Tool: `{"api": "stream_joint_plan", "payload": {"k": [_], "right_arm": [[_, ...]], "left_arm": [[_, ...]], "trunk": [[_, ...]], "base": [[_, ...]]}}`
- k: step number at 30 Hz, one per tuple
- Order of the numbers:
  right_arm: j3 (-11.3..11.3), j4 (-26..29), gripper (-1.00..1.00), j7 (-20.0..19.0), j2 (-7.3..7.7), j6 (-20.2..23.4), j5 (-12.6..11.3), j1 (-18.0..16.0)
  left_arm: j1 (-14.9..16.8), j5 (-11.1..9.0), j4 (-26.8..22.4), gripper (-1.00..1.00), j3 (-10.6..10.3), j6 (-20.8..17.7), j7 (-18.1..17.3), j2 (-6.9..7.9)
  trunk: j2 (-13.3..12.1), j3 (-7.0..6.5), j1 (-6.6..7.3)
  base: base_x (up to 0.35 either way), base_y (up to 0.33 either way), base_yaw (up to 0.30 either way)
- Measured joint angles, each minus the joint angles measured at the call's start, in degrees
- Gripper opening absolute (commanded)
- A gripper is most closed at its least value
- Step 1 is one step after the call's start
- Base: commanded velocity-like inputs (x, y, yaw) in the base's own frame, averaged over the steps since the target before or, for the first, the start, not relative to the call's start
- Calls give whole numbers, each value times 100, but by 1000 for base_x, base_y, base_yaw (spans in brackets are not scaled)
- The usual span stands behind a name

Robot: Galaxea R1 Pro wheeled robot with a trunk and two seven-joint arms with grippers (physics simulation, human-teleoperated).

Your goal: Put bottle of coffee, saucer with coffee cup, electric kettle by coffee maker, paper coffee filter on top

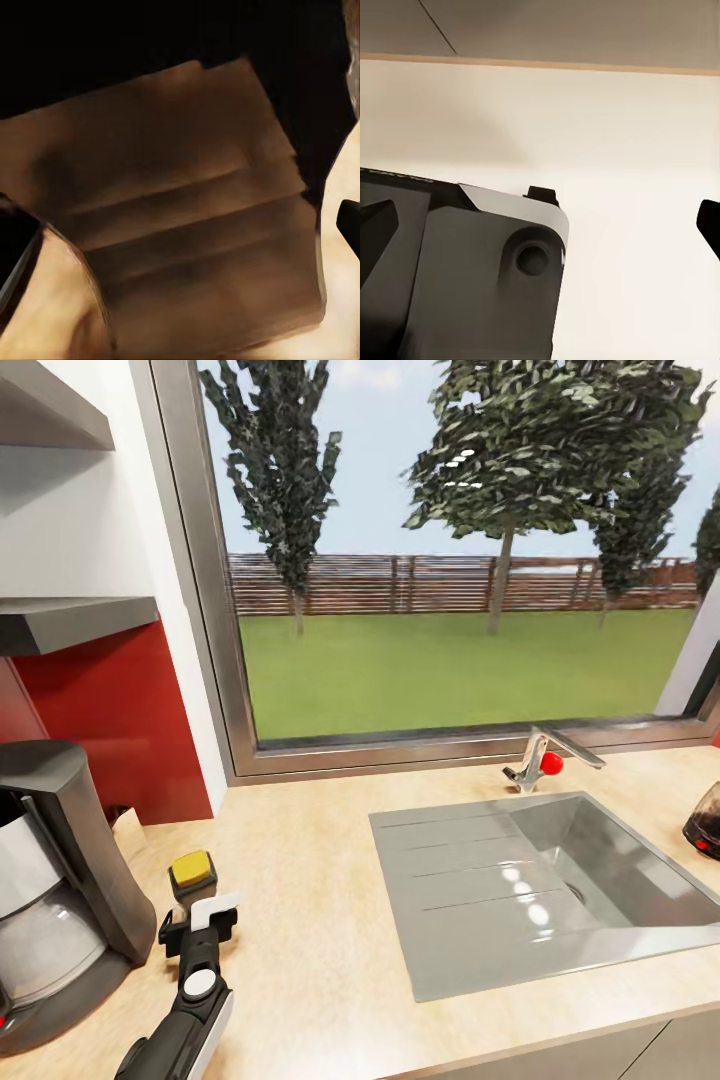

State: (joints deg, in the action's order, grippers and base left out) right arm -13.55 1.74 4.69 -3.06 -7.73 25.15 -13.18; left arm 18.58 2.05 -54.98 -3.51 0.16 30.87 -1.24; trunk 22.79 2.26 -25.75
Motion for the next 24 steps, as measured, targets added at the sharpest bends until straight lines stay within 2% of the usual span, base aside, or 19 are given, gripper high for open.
{"api": "stream_joint_plan", "payload": {"k": [17, 24], "right_arm": [[0, 0, 100, 0, 8, 0, 0, -1], [3, 0, 100, 0, 6, 0, 0, 1]], "left_arm": [[-18, 3, -42, 100, -1, 8, 9, 0], [-25, 1, -42, 100, 0, 9, 9, 0]], "trunk": [[0, 0, 0], [-1, 0, -3]], "base": [[-6, 0, 0], [-271, 0, 0]]}}
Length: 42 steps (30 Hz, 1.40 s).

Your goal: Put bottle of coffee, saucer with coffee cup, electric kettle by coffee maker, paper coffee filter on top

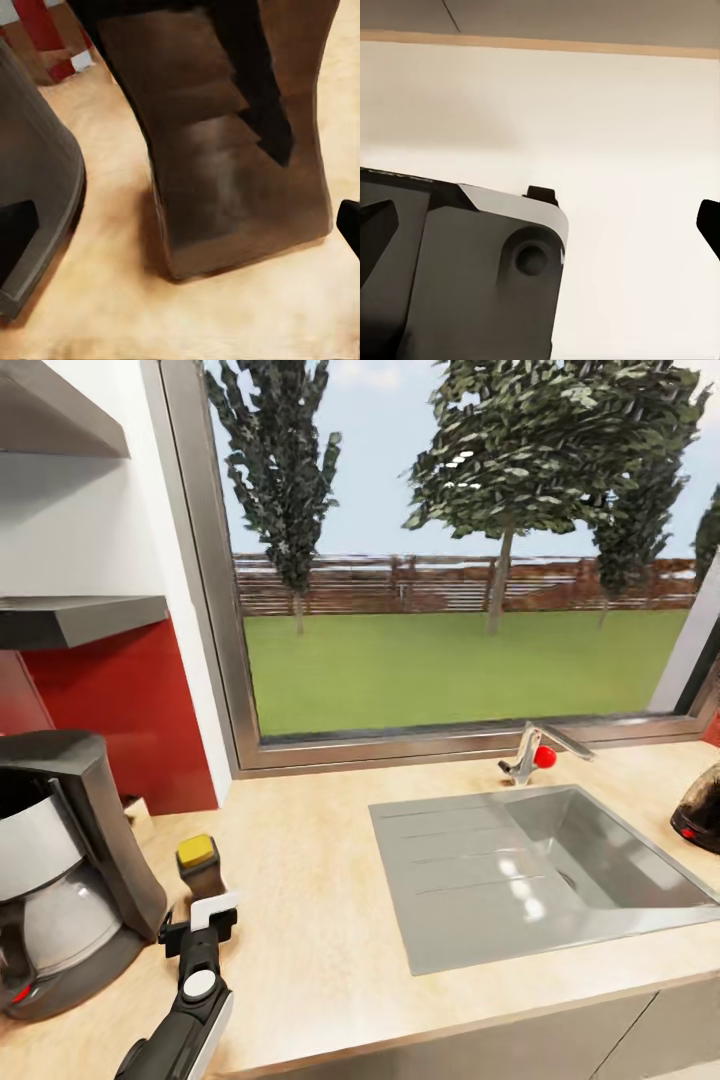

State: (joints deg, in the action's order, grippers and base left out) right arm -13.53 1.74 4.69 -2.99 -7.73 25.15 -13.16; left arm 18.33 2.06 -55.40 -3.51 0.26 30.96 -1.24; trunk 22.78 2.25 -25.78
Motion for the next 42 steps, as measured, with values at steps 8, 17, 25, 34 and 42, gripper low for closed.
{"api": "stream_joint_plan", "payload": {"k": [8, 17, 25, 34, 42], "right_arm": [[2, 0, 100, 0, -1, 0, 0, 0], [1, 0, 100, 0, 1, 0, 0, -1], [-2, 0, 100, 0, -2, 0, 0, 1], [-4, -1, 100, -3, -2, -1, 0, -1], [0, 0, 100, 0, 1, 0, 0, 1]], "left_arm": [[-4, 2, -6, 100, -2, 5, 0, 0], [-19, 2, -34, 100, -17, 6, 0, 0], [-28, -10, -61, 100, -49, 22, -3, -15], [-66, -17, -329, 100, -684, 533, -77, -41], [-391, 21, -642, 100, -2455, 696, -90, -9]], "trunk": [[0, 0, 0], [0, 0, 0], [0, 0, 0], [0, 0, 2], [1, 1, 3]], "base": [[-335, 0, 0], [-336, 0, 0], [-336, 0, 0], [-252, 0, 0], [-25, 0, 0]]}}
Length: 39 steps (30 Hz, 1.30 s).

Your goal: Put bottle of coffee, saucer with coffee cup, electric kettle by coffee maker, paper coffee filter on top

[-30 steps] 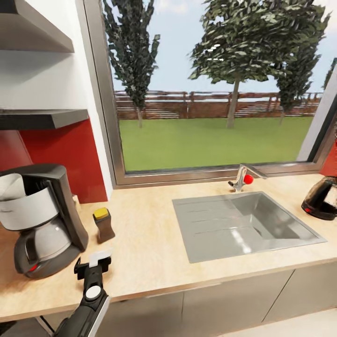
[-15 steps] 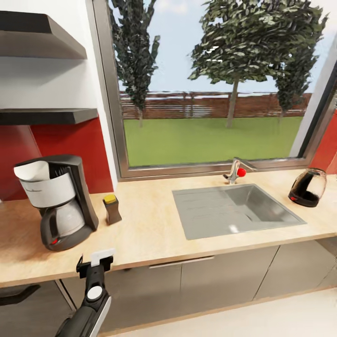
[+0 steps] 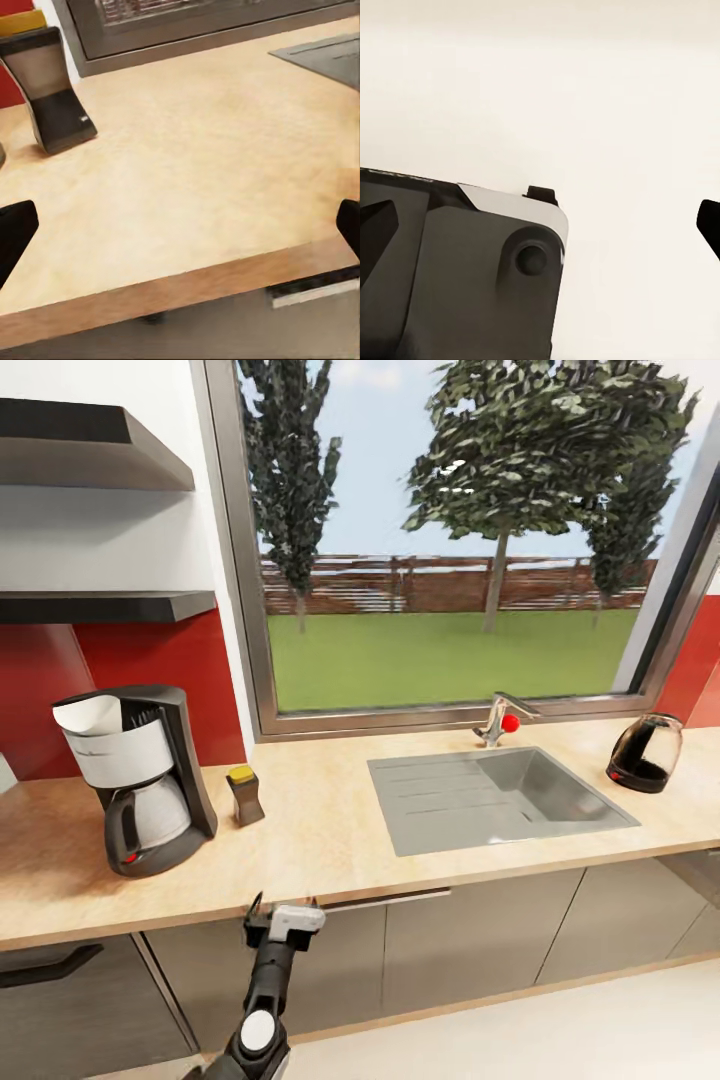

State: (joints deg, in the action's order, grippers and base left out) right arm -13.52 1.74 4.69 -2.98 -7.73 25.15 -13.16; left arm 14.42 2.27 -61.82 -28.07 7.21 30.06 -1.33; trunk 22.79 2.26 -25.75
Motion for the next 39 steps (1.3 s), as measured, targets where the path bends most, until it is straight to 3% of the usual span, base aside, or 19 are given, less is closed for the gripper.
{"api": "stream_joint_plan", "payload": {"k": [1, 5, 7, 12, 13, 19, 23, 26, 28, 30, 34, 39], "right_arm": [[1, 0, 100, 0, 0, 0, 0, -1], [2, 0, 100, 0, -4, 0, 0, -1], [3, -4, 100, 0, -5, 0, 2, 1], [3, -15, 100, 0, -8, 0, 8, 2], [3, -17, 100, -1, -8, 0, 9, 2], [3, -11, 100, -1, -8, 1, 9, 2], [3, -9, 100, 0, -8, 1, 9, 2], [3, -9, 100, -1, -8, 2, 9, 2], [2, -8, 100, -1, -7, 5, 9, 3], [3, -8, 100, -6, -7, 7, 9, 3], [0, -8, 100, -9, -7, 8, 3, 3], [-5, -3, 100, -9, -6, 9, -1, 3]], "left_arm": [[-44, 20, 6, 100, -272, 56, 6, -6], [-260, 27, 37, 100, -905, 164, 44, 0], [-473, 17, 45, 100, -1036, 195, 47, 7], [-1423, -4, 111, 100, -1165, 232, 19, 138], [-1684, -84, 430, 100, -1163, 234, 7, 226], [-1862, -509, 1882, 100, -1153, 198, 12, 226], [-1877, -1270, 3286, 100, -1125, 168, 5, 181], [-1877, -2114, 4021, 100, -1099, 167, -139, 184], [-1875, -2413, 4255, 100, -1099, 169, -271, 190], [-1874, -3028, 4652, 100, -1090, 186, -680, 220], [-1872, -3866, 5039, 100, -1096, 217, -1542, 269], [-1870, -4425, 5279, 100, -1098, 284, -2354, 346]], "trunk": [[0, 0, 0], [0, 1, 0], [0, 1, 0], [2, 3, 0], [1, 2, 0], [1, 2, 0], [1, 2, 0], [0, 2, 0], [0, 2, 0], [0, 2, 0], [1, 1, 0], [1, 1, 0]], "base": [[-3, 0, 0], [-1, 0, 0], [0, 0, 0], [0, 0, 0], [0, 0, 0], [0, 0, 0], [0, 0, 0], [0, 0, -77], [0, 0, -168], [0, 0, -221], [0, 0, -248], [0, 0, -261]]}}
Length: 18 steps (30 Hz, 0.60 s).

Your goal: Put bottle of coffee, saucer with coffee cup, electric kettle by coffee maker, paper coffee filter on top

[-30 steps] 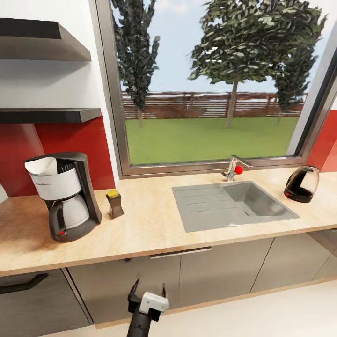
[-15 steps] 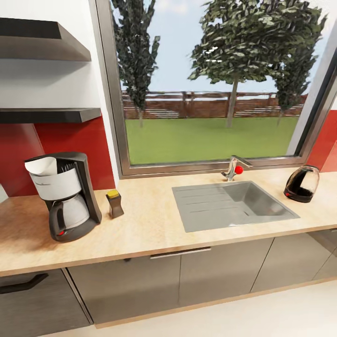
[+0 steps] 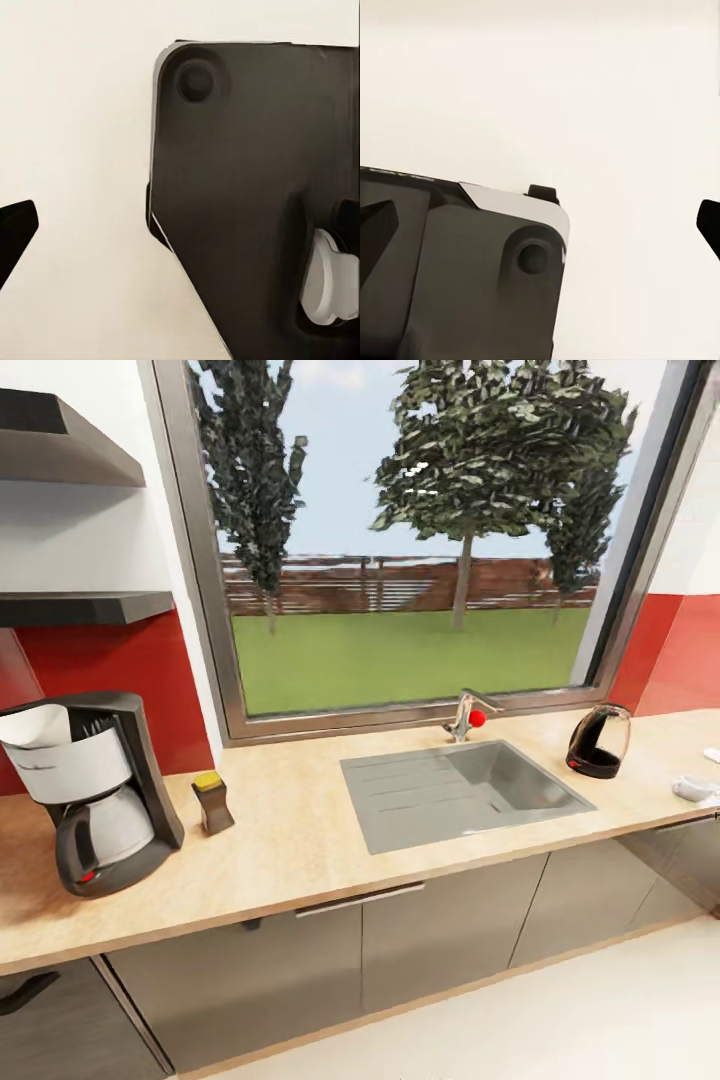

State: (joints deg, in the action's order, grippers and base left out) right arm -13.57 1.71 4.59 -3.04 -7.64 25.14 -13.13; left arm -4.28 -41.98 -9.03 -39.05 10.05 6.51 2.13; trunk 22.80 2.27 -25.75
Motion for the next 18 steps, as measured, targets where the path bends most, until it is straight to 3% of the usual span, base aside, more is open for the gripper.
{"api": "stream_joint_plan", "payload": {"k": [2, 5, 7, 13, 18], "right_arm": [[-9, 3, 100, 0, 24, 4, -8, 0], [-9, 3, 100, 0, 56, 7, -77, 0], [-10, 4, 100, 0, 66, 8, -228, 0], [-14, 7, 100, 3, 84, 9, -1058, 0], [-8, 5, 100, 7, 81, 10, -1356, 0]], "left_arm": [[0, -121, 74, 100, -4, 345, -222, 30], [8, -127, 88, 100, -8, 450, -251, 39], [13, -126, 93, 100, -9, 480, -256, 50], [25, -118, 103, 100, -20, 488, -258, 189], [31, -120, 82, 100, -43, 509, -261, 202]], "trunk": [[0, 0, 0], [0, 0, 0], [0, 0, 0], [0, 0, 0], [0, 0, 0]], "base": [[0, 0, -266], [0, 0, -267], [0, 0, -267], [0, 0, -268], [0, 0, -268]]}}
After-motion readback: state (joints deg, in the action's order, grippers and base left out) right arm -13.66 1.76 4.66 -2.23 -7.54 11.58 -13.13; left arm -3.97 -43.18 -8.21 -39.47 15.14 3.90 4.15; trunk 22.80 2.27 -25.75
